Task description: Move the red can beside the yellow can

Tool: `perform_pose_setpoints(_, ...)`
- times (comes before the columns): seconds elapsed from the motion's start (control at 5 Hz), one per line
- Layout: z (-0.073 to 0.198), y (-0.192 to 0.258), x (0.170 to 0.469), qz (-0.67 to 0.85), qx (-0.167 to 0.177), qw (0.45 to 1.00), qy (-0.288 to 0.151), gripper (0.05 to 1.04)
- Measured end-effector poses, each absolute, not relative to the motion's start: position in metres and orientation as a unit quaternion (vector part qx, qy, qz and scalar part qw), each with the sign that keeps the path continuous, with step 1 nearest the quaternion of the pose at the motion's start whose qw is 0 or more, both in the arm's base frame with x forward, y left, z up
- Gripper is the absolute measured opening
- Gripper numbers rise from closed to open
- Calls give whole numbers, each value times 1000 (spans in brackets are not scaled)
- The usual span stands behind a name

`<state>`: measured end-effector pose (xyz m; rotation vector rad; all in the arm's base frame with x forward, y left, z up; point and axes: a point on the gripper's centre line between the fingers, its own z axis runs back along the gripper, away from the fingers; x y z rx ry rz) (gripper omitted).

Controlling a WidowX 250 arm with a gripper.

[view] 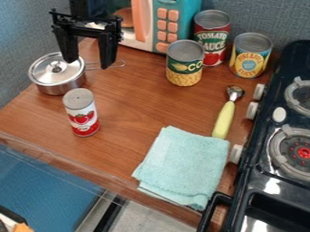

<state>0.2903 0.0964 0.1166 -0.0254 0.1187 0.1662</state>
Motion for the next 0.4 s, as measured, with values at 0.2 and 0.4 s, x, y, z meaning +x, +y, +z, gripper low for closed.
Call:
perform_pose_setpoints(0.2, 104, 94, 284, 78, -21, 994, 79, 1000)
perform_pose_setpoints(0.4, 108, 108, 233, 84, -38, 993, 68, 999)
